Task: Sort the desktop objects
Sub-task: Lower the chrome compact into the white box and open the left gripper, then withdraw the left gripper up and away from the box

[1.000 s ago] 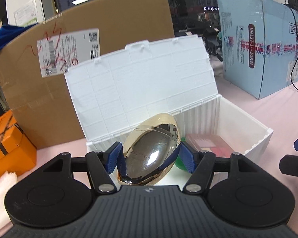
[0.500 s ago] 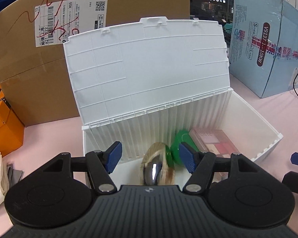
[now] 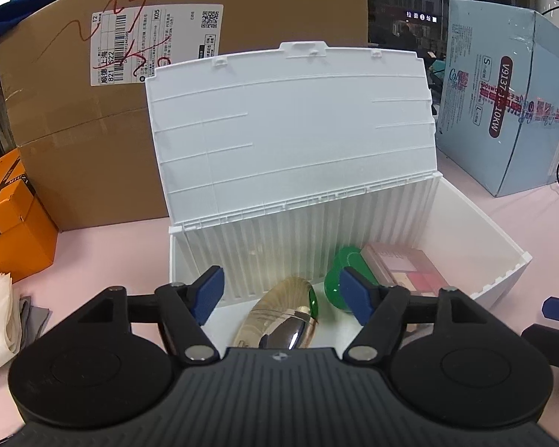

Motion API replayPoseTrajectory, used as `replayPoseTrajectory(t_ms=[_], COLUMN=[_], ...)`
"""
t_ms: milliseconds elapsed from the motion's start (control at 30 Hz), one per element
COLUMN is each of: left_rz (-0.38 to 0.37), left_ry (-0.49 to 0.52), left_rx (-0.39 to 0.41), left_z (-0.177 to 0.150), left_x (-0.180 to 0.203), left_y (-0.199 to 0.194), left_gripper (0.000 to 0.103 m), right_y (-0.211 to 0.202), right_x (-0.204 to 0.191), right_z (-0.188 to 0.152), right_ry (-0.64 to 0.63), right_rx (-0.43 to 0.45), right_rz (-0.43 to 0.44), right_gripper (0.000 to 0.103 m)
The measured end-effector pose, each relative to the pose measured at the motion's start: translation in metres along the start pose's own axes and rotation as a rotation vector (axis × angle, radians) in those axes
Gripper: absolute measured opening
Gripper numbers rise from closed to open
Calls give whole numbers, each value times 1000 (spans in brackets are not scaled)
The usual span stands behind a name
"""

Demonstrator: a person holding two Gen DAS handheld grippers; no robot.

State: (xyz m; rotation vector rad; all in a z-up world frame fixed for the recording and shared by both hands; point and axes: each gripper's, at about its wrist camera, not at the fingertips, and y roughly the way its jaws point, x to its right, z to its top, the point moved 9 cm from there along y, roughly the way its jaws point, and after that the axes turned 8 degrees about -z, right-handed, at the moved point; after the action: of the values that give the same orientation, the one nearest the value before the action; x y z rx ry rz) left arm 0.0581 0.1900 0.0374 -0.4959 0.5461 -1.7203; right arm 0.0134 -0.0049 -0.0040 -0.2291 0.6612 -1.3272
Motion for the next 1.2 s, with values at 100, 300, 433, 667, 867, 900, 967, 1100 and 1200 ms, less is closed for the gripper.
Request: replayPoseTrajectory(t_ms=[100, 300, 433, 667, 867, 900, 967, 1100, 1200], left_rz=[4, 2, 14, 34, 40, 43, 53, 75, 94], left_ry=[-27, -77, -88, -71, -75, -72, -62, -65, -77], left_rx=[52, 124, 171, 245, 267, 271, 282, 297, 292], left_z=[3, 2, 1, -4, -2, 0, 4, 8, 5], left_x=[1, 4, 5, 12, 14, 14, 14, 13, 10], left_y=[-8, -24, -35, -54, -64, -66, -70, -74, -73], left_gripper=[82, 85, 92, 103, 103, 103, 103, 103, 103], right_y=[2, 6, 8, 12, 12, 12, 11, 9, 11], right_x=[1, 1, 0, -2, -7, -8, -8, -9, -14], right_z=[-1, -3, -4, -5, 4, 7, 16, 35, 45], right_ry=[-3, -10, -19, -38, -60, -61, -61, -74, -90], right_rx=[-2, -8, 0, 15, 36, 38, 51, 83, 93], right_rz=[-5, -7, -12, -19, -11, -12, -21, -34, -30], right_gripper=[103, 103, 103, 103, 103, 103, 103, 103, 103])
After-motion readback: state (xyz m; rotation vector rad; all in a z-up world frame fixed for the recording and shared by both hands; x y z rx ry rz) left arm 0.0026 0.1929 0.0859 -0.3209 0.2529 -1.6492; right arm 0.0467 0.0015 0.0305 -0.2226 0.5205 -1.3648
